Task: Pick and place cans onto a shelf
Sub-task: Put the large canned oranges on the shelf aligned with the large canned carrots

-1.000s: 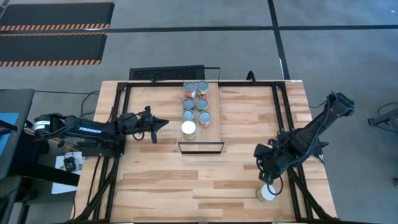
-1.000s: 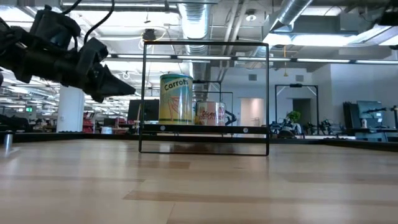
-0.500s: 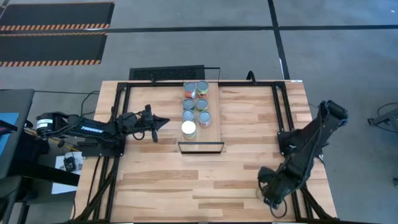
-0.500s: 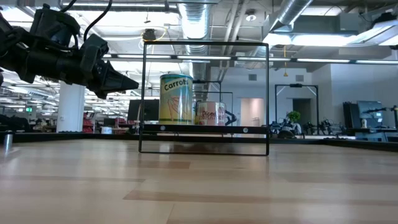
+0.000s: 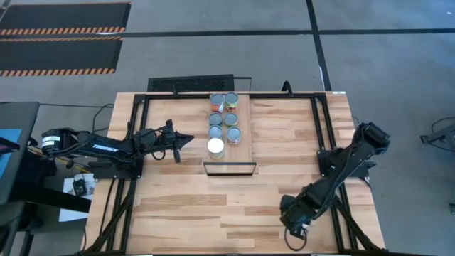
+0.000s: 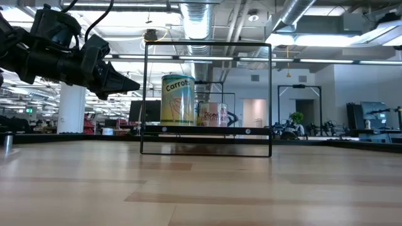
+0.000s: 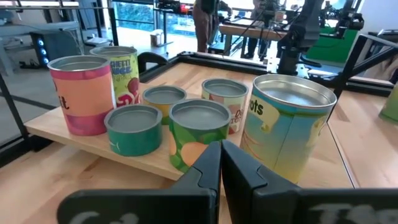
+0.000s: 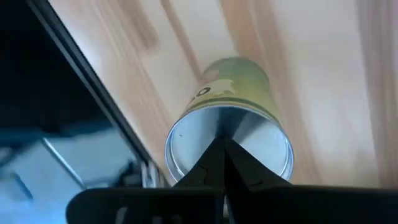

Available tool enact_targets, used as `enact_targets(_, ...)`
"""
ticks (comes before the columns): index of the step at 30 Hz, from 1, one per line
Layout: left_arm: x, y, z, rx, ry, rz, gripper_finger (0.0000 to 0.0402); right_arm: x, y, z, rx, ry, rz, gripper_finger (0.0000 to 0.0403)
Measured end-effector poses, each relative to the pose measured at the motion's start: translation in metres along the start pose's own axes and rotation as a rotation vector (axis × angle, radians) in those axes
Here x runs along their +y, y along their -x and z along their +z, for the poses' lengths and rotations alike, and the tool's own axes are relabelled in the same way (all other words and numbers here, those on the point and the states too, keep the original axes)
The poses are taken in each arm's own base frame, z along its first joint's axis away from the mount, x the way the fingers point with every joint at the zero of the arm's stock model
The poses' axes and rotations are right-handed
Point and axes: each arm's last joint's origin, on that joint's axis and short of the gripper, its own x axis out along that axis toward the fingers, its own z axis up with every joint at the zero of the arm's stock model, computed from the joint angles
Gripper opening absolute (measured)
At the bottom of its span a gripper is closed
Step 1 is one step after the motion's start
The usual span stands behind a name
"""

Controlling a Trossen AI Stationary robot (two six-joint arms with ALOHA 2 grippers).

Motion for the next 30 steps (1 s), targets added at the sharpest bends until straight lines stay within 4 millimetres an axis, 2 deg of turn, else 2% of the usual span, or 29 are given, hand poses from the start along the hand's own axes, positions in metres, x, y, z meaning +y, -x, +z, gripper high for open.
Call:
enact_targets(7,0.000,0.000,0.000,0.004,-0.002,0.001,0.0002,-0.012,0.018,0.018,-0.237,0.006,-0.031,0.0013)
enact_targets(10,0.000,0.000,-0.001,0.008,-0.004,0.008,0.0002,-0.015,0.029,0.017,-0.277,0.005,0.007,0.0020)
enact_targets(14,0.001,0.000,-0.001,0.009,-0.004,0.019,0.0002,-0.015,0.035,0.010,-0.283,0.017,0.029,0.0039)
enact_targets(27,0.001,0.000,-0.001,0.008,-0.012,0.021,0.0002,-0.007,0.005,-0.006,-0.208,0.167,-0.156,0.0171)
enact_targets(30,0.001,0.000,-0.001,0.008,-0.012,0.021,0.0002,-0.006,0.007,-0.009,-0.225,0.178,-0.159,0.0187)
